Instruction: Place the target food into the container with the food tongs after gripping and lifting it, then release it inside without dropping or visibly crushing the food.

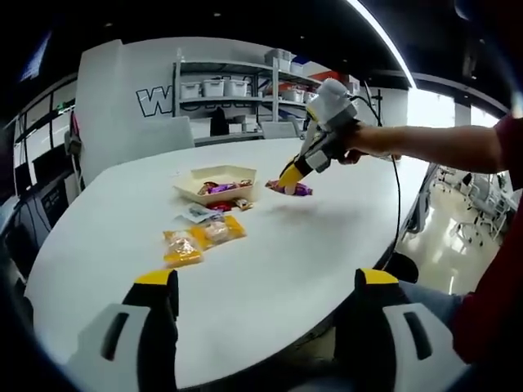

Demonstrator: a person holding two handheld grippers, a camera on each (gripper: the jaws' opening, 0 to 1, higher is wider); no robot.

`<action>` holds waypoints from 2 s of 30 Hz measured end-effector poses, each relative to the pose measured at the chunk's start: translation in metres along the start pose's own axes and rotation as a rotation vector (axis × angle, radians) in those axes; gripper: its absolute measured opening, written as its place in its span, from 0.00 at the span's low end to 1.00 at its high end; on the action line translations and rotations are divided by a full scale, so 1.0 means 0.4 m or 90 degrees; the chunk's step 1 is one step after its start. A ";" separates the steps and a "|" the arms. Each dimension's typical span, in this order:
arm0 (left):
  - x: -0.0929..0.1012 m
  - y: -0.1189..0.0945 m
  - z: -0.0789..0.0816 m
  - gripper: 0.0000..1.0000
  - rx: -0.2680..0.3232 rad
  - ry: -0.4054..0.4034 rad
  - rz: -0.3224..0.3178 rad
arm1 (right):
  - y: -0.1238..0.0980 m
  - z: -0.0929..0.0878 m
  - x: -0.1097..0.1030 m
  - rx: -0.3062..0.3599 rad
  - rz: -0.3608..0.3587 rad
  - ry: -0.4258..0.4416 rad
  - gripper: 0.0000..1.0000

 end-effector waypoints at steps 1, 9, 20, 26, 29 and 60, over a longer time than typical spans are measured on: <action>0.000 -0.001 0.000 0.87 0.001 -0.001 0.001 | -0.001 0.013 0.002 0.002 0.000 -0.001 0.17; 0.000 -0.008 -0.001 0.86 -0.001 0.006 0.004 | -0.010 0.097 0.006 0.026 -0.005 -0.023 0.17; 0.001 -0.015 0.010 0.86 0.002 0.012 0.007 | -0.016 0.194 0.024 0.064 -0.025 -0.027 0.18; 0.002 -0.013 0.012 0.86 0.001 0.016 0.008 | -0.016 0.238 0.038 0.096 -0.051 -0.022 0.18; 0.006 -0.015 0.016 0.86 0.005 0.016 0.007 | -0.010 0.255 0.046 0.114 -0.058 -0.012 0.18; -0.015 -0.031 0.005 0.86 -0.003 0.011 0.028 | 0.042 0.298 0.060 0.179 -0.052 -0.028 0.20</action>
Point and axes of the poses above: the point that each gripper's makers call its tool centre point, and the gripper's own axes: y roughly forward along the fingers, x roughly to its right, z roughly out of its top, the point moved 9 cm from there along -y, roughly backward along the fingers, and after that the axes turned 3 degrees about z, right-handed, at the moved point
